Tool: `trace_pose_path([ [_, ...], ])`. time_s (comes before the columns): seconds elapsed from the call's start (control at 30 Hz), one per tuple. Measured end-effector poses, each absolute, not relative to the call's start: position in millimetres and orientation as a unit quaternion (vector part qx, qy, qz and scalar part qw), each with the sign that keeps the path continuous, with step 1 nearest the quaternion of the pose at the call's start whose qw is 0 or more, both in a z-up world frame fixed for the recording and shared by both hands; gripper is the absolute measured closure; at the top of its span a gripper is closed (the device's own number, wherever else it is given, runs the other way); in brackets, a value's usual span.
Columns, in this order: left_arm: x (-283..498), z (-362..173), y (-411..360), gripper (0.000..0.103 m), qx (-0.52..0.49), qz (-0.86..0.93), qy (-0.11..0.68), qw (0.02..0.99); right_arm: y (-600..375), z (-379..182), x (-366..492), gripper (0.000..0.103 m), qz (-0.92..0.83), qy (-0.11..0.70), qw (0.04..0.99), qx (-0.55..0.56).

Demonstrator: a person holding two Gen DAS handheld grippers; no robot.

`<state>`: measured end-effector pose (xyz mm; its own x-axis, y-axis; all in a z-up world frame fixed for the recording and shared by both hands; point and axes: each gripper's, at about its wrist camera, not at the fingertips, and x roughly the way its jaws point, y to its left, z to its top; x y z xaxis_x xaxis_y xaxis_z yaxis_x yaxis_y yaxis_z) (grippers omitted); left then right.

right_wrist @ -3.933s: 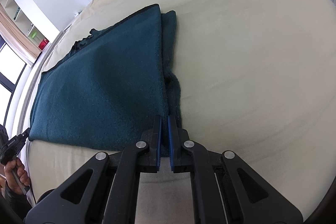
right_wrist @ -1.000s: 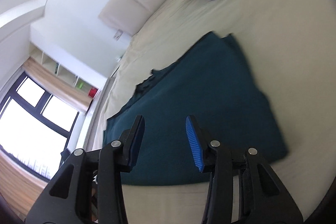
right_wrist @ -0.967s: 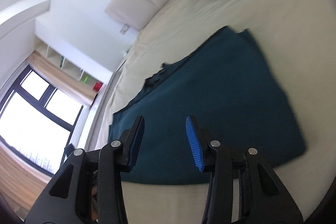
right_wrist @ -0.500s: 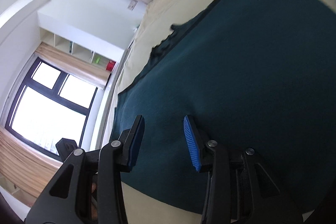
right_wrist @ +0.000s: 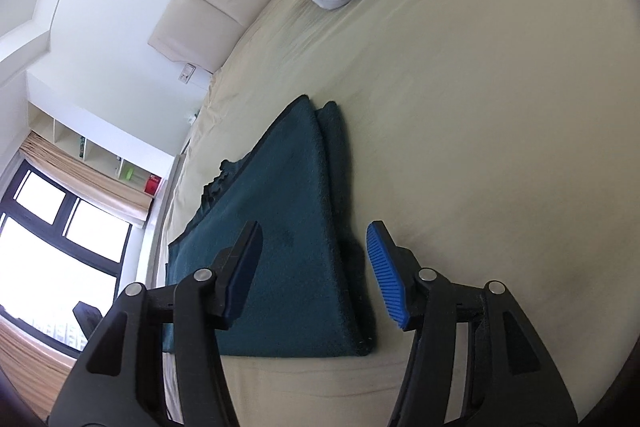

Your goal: Fold small clothes

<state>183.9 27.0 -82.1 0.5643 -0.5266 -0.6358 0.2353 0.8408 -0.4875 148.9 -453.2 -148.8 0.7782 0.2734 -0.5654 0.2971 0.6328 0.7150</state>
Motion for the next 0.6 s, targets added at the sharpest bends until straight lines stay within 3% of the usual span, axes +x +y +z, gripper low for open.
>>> trace_pose_path([
  [0.13,180,-99,-1,0.041,-0.174,-0.223,0.441,0.852,-440,-166,160,0.049,0.000,0.382,0.810,0.445],
  [0.33,159,-103,-49,0.037,-0.069,-0.222,0.447,0.864,-440,-175,152,0.051,0.011,0.371,0.802,0.468],
  [0.6,166,-98,-44,0.037,-0.063,-0.217,0.441,0.869,-437,-174,145,0.050,0.017,0.379,0.800,0.466],
])
